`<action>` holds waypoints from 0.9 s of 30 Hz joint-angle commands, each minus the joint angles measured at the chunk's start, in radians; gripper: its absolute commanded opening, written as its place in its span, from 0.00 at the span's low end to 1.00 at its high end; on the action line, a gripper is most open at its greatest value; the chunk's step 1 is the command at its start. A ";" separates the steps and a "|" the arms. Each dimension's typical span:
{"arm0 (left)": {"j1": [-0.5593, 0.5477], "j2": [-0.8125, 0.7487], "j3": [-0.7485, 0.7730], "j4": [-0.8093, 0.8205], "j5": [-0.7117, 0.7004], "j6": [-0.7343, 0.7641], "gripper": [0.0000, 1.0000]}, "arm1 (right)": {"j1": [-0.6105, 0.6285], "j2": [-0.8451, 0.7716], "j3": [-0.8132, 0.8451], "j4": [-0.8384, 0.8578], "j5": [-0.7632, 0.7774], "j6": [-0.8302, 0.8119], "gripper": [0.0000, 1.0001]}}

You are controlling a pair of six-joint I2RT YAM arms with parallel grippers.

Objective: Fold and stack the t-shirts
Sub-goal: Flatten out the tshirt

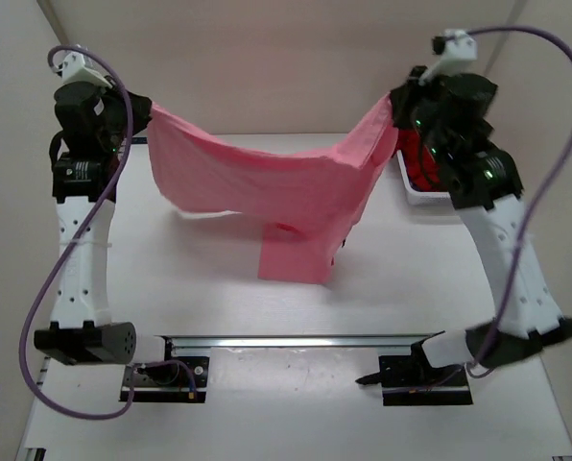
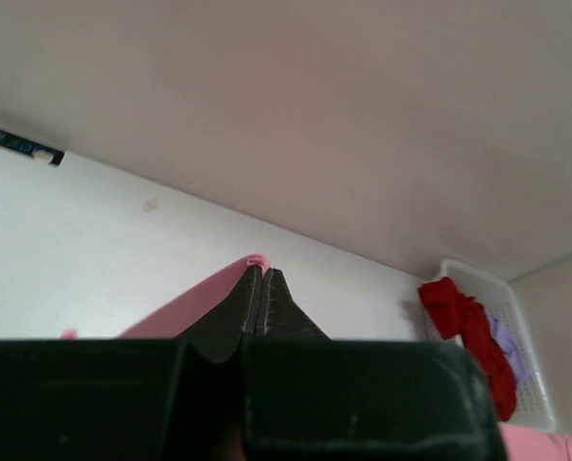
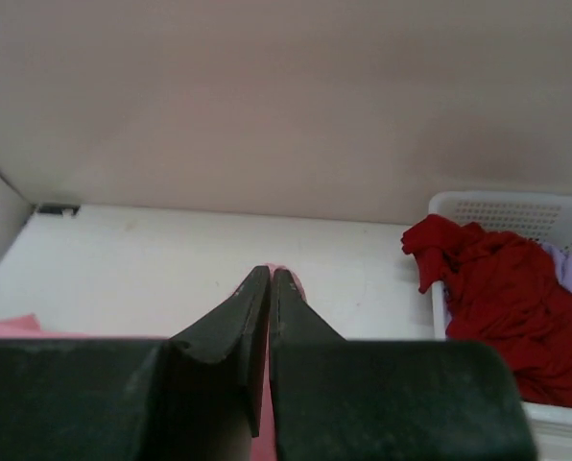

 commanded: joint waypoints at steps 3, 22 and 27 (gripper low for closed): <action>0.009 0.207 -0.069 -0.014 -0.080 0.021 0.00 | -0.093 0.377 0.241 -0.073 -0.212 -0.062 0.00; 0.147 0.412 0.414 0.072 0.129 -0.116 0.00 | -0.274 0.403 0.495 0.196 -0.296 -0.044 0.00; 0.113 0.251 0.099 0.137 0.080 -0.051 0.00 | -0.258 0.098 -0.122 0.317 -0.275 -0.032 0.00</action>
